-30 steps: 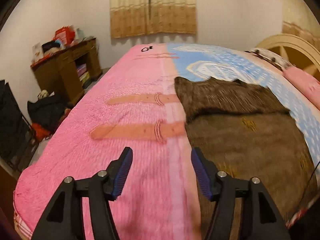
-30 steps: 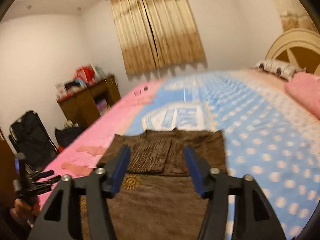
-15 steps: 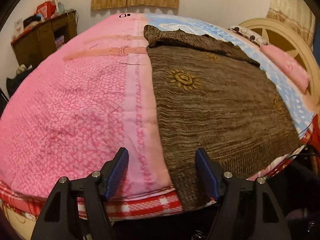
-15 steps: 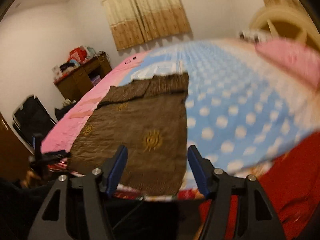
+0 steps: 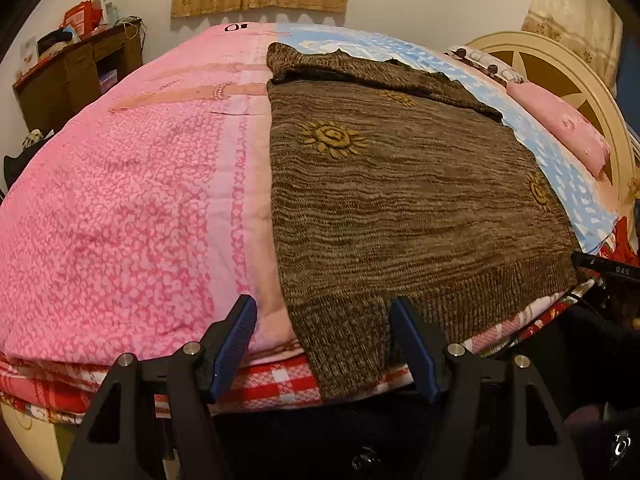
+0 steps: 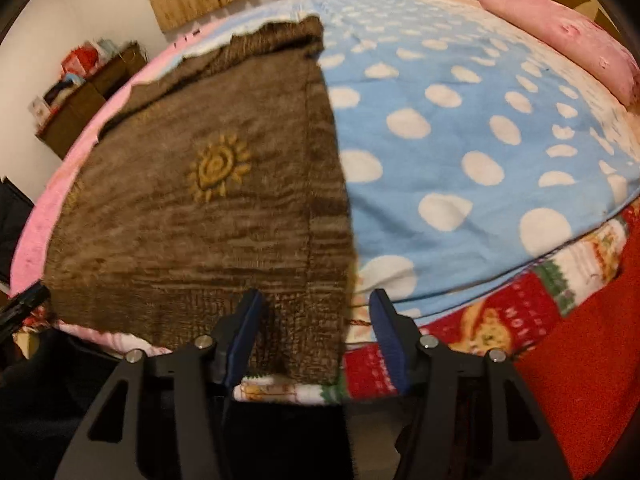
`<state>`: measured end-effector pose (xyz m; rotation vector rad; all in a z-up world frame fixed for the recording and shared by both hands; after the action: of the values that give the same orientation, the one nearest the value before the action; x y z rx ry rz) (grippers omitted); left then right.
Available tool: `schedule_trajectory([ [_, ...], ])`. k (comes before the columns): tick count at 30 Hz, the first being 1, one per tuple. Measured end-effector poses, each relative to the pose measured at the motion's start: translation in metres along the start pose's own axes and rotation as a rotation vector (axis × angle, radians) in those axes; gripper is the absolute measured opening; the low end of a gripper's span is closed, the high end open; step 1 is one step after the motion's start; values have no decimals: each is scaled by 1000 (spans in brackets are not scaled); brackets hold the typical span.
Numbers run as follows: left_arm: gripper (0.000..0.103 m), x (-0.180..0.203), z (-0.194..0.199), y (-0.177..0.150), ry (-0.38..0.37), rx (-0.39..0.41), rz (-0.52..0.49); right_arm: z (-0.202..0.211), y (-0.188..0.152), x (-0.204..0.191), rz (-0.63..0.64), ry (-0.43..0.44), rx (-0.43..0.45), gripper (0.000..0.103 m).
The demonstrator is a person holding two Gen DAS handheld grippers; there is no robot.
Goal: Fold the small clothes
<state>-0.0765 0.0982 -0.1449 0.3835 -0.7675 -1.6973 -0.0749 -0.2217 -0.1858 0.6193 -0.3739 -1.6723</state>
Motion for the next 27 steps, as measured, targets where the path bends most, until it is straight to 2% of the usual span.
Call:
schedule_trajectory([
  [3,70,2,1,-2,-32,-4,7,-4,-8,-7,43,20,-20,54],
  [5,70,3,2,-2,-74,-9,29,-4,-9,-6,40,53,-37,32],
  [7,64,4,3,-2,-91,-12,40,-3,-13,-4,10,90,-54,25],
  [8,54,4,3,-3,-103,-16,50,-3,-13,-2,-5,114,-59,18],
  [10,47,1,2,-3,-114,-25,73,0,-17,-2,-29,162,-71,11],
  [13,23,-6,2,-3,-96,-33,93,3,-20,-5,-58,225,-76,9],
  [14,20,-7,2,-3,-101,-42,103,7,-23,-5,-72,249,-77,9],
  [15,11,-8,3,-2,-111,-47,116,10,-23,-4,-92,277,-77,9],
  [16,6,-9,4,0,-125,-49,127,12,-22,-6,-114,308,-78,9],
  [21,5,-6,12,22,-141,-42,145,42,-2,-14,-186,468,-33,9],
  [27,5,1,19,94,-160,31,135,73,65,-29,-207,610,57,9],
])
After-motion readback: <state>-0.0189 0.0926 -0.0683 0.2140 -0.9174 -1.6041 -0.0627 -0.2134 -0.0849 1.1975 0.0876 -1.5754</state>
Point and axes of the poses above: each gripper's, at about its wrist camera, not at the fingertips, and z roughly against the way its jaws point, x to its right, y to its top, the point moved 7 cm from there along -z, roughly the way its jaws point, and after that the axes turned 5 degrees about x, right-handed, at the moved point
